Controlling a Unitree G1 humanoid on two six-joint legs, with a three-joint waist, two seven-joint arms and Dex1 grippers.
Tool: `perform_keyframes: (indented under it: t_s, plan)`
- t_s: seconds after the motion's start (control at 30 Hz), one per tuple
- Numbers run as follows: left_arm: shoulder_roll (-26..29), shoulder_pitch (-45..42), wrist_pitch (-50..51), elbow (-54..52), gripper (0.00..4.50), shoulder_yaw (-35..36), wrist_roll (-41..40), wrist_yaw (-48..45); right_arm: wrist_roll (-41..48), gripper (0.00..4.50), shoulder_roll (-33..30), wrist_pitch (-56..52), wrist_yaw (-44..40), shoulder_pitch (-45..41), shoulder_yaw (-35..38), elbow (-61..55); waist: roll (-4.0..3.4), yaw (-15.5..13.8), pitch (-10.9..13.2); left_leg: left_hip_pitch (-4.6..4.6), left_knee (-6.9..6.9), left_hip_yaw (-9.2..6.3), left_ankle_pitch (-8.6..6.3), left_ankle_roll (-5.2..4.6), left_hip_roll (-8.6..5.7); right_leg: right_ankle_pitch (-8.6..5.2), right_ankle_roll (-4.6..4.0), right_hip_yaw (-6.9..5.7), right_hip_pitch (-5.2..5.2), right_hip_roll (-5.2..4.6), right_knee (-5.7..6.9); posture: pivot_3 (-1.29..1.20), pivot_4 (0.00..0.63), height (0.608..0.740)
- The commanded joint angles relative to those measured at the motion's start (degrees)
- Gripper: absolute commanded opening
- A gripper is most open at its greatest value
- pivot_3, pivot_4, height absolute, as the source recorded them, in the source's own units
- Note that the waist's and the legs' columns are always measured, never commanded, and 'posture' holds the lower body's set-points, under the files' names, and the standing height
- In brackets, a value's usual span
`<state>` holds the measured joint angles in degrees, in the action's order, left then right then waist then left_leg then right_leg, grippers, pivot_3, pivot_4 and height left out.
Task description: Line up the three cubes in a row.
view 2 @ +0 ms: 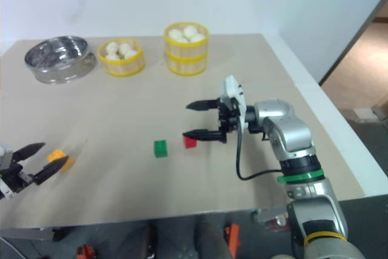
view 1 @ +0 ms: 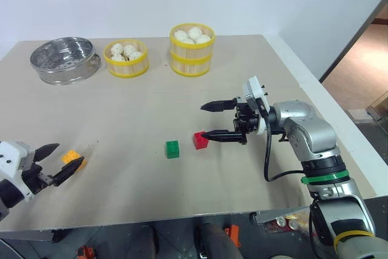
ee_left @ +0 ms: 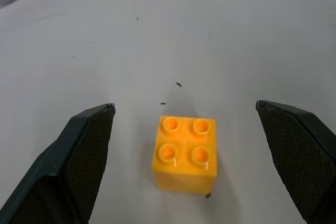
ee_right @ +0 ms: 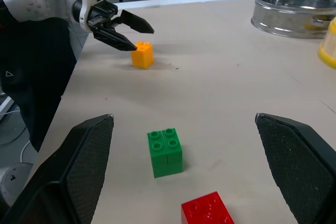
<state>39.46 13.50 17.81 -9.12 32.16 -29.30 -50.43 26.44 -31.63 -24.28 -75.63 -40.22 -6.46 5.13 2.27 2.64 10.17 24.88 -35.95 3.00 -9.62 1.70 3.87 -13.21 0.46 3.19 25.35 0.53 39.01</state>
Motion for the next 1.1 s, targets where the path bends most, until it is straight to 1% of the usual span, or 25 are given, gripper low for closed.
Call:
perform_keyframes:
  t_s: [0.03, 0.13, 0.23, 0.27, 0.33, 0.43, 0.47, 0.6, 0.7, 0.77, 0.9, 1.0, 1.03, 1.1]
  plan:
    - [1.5, -1.1, -0.9, 1.7, 4.47, -1.9, 1.3, -0.9, -0.1, 4.5, -0.7, 0.9, 0.6, 0.4, 0.9, -2.6, 0.0, 0.0, 0.0, 0.01, 0.02, 0.01, 0.0, 0.0, 0.0, -0.01, 0.0, 0.01, 0.01, 0.0, 0.0, 0.0, 0.15, 0.74]
    - [2.1, -2.2, -1.1, 4.0, 4.47, -3.5, 2.4, -1.3, -0.1, 4.5, -1.0, 0.9, 1.2, 0.9, 1.2, -3.2, 0.0, 0.0, 0.0, 0.0, 0.12, 0.01, 0.0, 0.0, 0.0, -0.05, -0.01, 0.01, 0.02, 0.01, 0.0, 0.0, 0.15, 0.74]
    - [2.7, -2.5, -1.0, 5.5, 3.7, -4.5, 3.0, -1.9, -0.4, 4.5, -1.5, 1.1, 1.5, 1.5, 1.4, -3.8, 0.0, 0.0, 0.0, -0.02, 0.19, -0.01, 0.0, 0.01, 0.02, -0.07, -0.03, -0.01, 0.05, 0.06, 0.0, 0.0, 0.15, 0.74]
    - [3.0, -2.7, -1.0, 6.1, 3.28, -4.7, 3.4, -1.8, -0.4, 4.5, -1.7, 1.0, 1.6, 1.6, 1.5, -3.9, 0.0, 0.0, 0.0, -0.05, 0.22, -0.01, 0.0, 0.01, 0.02, -0.08, -0.05, 0.0, 0.04, 0.06, 0.0, 0.0, 0.15, 0.74]
    - [3.3, -3.3, -0.7, 6.7, 2.7, -5.0, 3.5, -1.8, -0.4, 4.5, -1.9, 1.0, 1.7, 2.0, 1.5, -4.3, 0.0, 0.0, 0.0, -0.06, 0.25, -0.01, 0.0, 0.01, 0.02, -0.09, -0.06, 0.0, 0.04, 0.06, 0.0, 0.0, 0.15, 0.74]
    - [3.8, -3.3, -0.6, 6.9, 1.61, -5.7, 3.9, -2.6, -0.4, 4.5, -2.2, 1.1, 1.9, 2.6, 1.4, -4.8, 0.0, 0.0, 0.0, -0.05, 0.26, -0.01, 0.0, 0.01, 0.02, -0.1, -0.06, -0.02, 0.04, 0.05, 0.0, 0.0, 0.15, 0.74]
    - [3.9, -3.3, -0.7, 6.9, 1.35, -5.9, 4.2, -2.8, -0.4, 4.5, -2.2, 1.1, 2.0, 2.7, 1.4, -4.9, 0.0, 0.0, 0.0, -0.05, 0.27, -0.01, 0.0, 0.01, 0.02, -0.11, -0.06, -0.02, 0.04, 0.04, 0.0, 0.0, 0.15, 0.74]
    - [4.5, -4.0, -0.6, 5.7, 1.37, -7.0, 4.5, -3.2, -0.6, 4.5, -2.3, 1.4, 2.1, 2.4, 1.1, -4.8, 0.0, 0.0, 0.0, -0.06, 0.27, 0.01, 0.0, 0.0, 0.01, -0.11, -0.06, 0.0, 0.03, 0.03, 0.0, 0.0, 0.15, 0.74]
    - [6.5, -7.1, 1.4, 1.9, 1.37, -10.8, 3.6, -5.7, -1.1, 4.5, -2.2, 1.8, 2.1, 1.5, 1.0, -3.8, 0.0, -0.1, 0.0, -0.08, 0.26, 0.0, 0.0, 0.01, 0.01, -0.1, -0.06, -0.01, 0.01, 0.02, 0.0, 0.0, 0.15, 0.74]
    - [7.9, -11.2, 1.7, 0.1, 1.37, -15.5, 4.1, -8.4, -1.2, 4.5, -2.1, 2.0, 2.0, 0.7, 0.9, -2.9, 0.0, -0.3, 0.0, -0.07, 0.25, -0.02, 0.0, 0.01, 0.0, -0.1, -0.05, -0.06, -0.01, 0.01, 0.0, 0.0, 0.15, 0.74]
    - [7.4, -22.3, 3.2, -1.1, 1.37, -24.7, 4.5, -11.9, -2.0, 4.5, -1.2, 2.9, 2.3, -0.1, 0.3, -1.7, 0.01, -0.6, 0.0, -0.04, 0.18, -0.04, 0.03, 0.0, -0.05, -0.05, 0.01, -0.1, -0.07, 0.02, 0.0, 0.0, 0.15, 0.74]
    - [7.2, -28.9, 3.4, 1.3, 1.37, -30.5, 5.6, -15.7, -2.6, 4.5, -0.8, 3.7, 2.4, -0.1, 0.1, -1.4, 0.01, -0.2, 0.0, -0.04, 0.16, 0.01, 0.03, 0.0, -0.05, -0.02, 0.11, 0.04, -0.07, 0.09, 0.0, 0.0, 0.15, 0.74]
    - [6.9, -30.9, 3.4, 3.0, 1.37, -32.1, 5.9, -17.1, -2.8, 4.5, -0.8, 3.8, 2.5, 0.0, 0.0, -1.5, 0.01, 0.0, 0.0, -0.04, 0.17, 0.01, 0.03, 0.0, -0.05, 0.07, 0.33, 0.05, -0.06, 0.09, 0.0, 0.0, 0.15, 0.74]
    - [7.1, -33.8, 2.3, 6.1, 1.37, -34.8, 7.1, -20.0, -3.0, 4.5, -0.7, 3.9, 2.7, 0.2, 0.0, -1.8, 0.01, 0.1, 0.0, -0.03, 0.22, -0.02, 0.01, -0.01, -0.03, 0.04, 0.36, 0.06, -0.03, 0.17, 0.0, 0.0, 0.15, 0.74]
